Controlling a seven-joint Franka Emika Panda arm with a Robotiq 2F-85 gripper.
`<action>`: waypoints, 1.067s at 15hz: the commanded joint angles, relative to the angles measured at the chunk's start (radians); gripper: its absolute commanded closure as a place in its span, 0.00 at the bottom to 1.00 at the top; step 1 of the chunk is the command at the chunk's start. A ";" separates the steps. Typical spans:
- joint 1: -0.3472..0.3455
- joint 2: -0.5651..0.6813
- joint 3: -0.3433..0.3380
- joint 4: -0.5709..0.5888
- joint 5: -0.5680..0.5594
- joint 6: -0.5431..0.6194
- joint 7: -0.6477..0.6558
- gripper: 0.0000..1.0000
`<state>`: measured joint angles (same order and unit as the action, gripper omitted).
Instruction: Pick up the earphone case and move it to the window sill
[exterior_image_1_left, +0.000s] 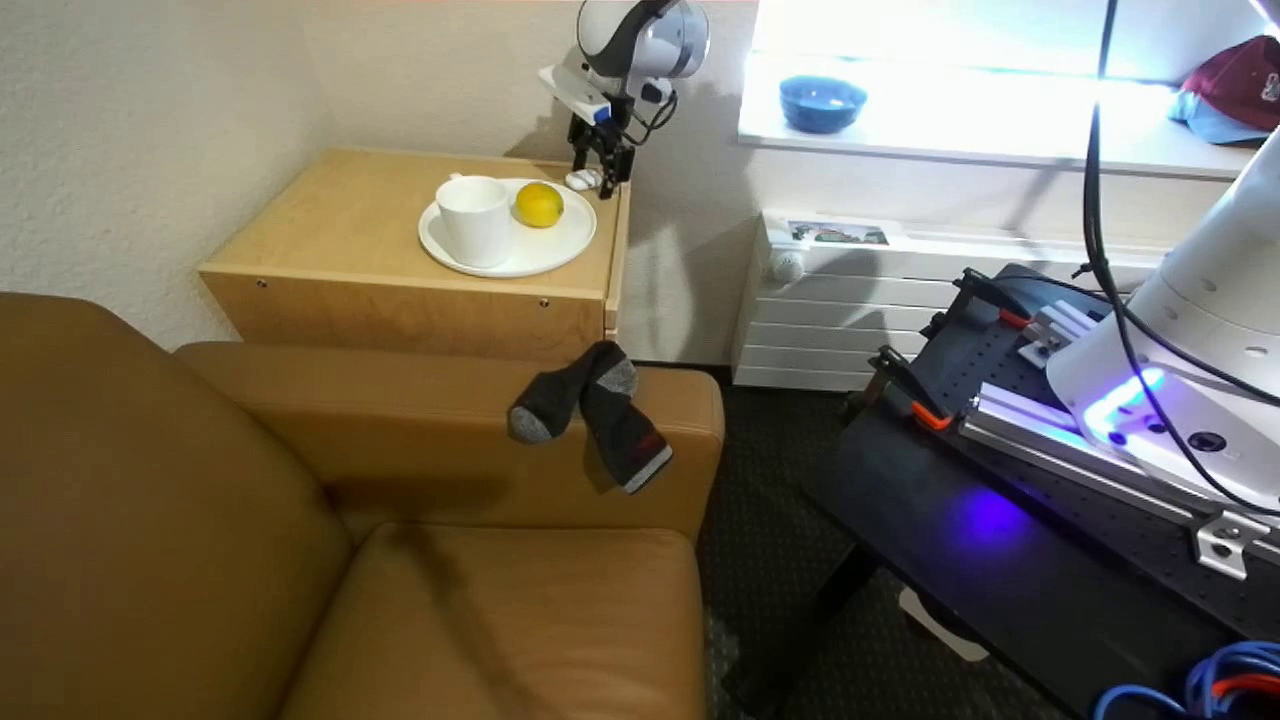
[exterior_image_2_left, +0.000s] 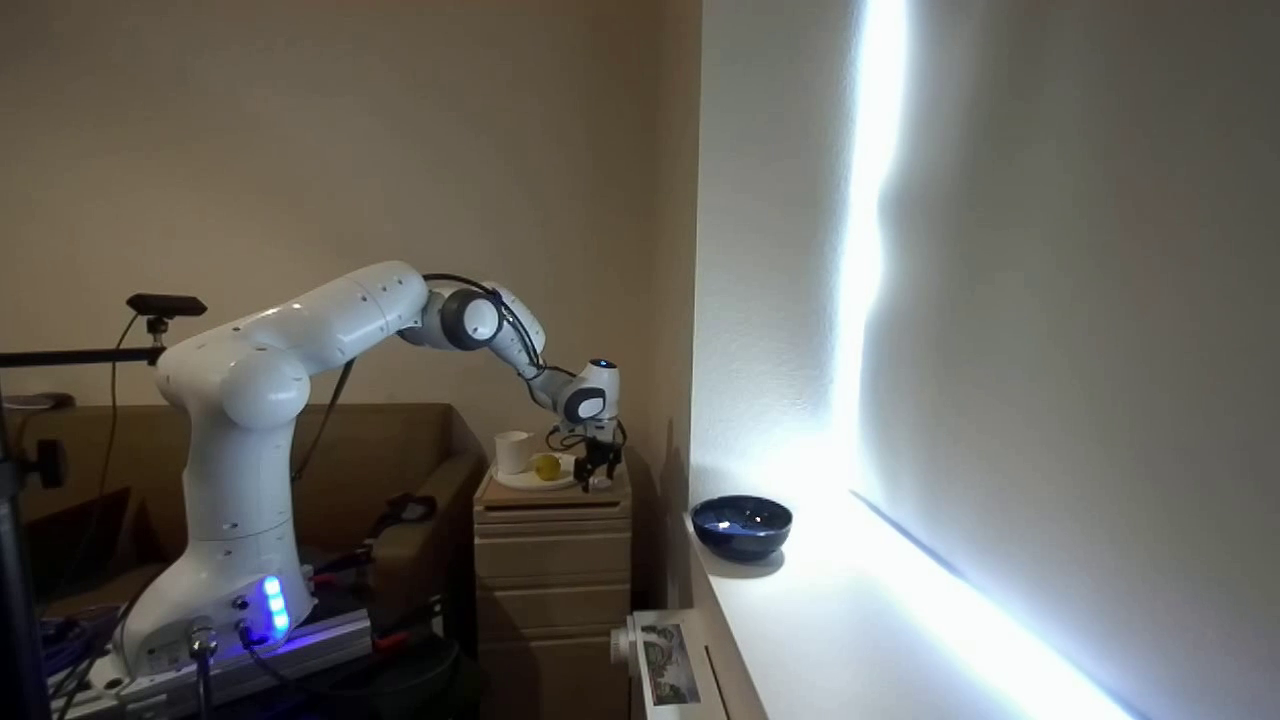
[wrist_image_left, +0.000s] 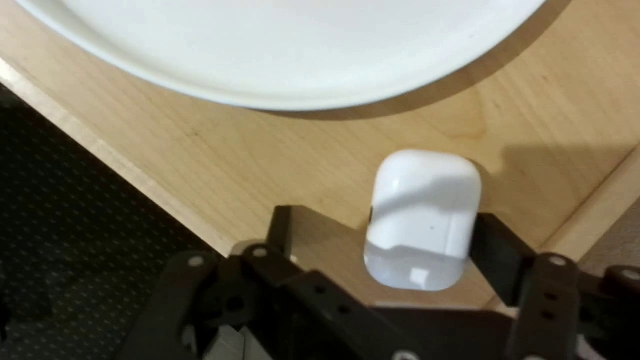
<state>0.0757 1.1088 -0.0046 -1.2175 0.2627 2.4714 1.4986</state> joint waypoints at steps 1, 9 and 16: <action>-0.040 0.069 0.040 0.085 0.040 -0.096 -0.015 0.40; -0.029 0.039 0.003 0.072 0.028 -0.141 0.024 0.76; 0.005 -0.243 -0.063 -0.261 -0.088 -0.120 -0.069 0.76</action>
<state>0.0743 1.0132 -0.0583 -1.2877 0.2030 2.3448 1.4949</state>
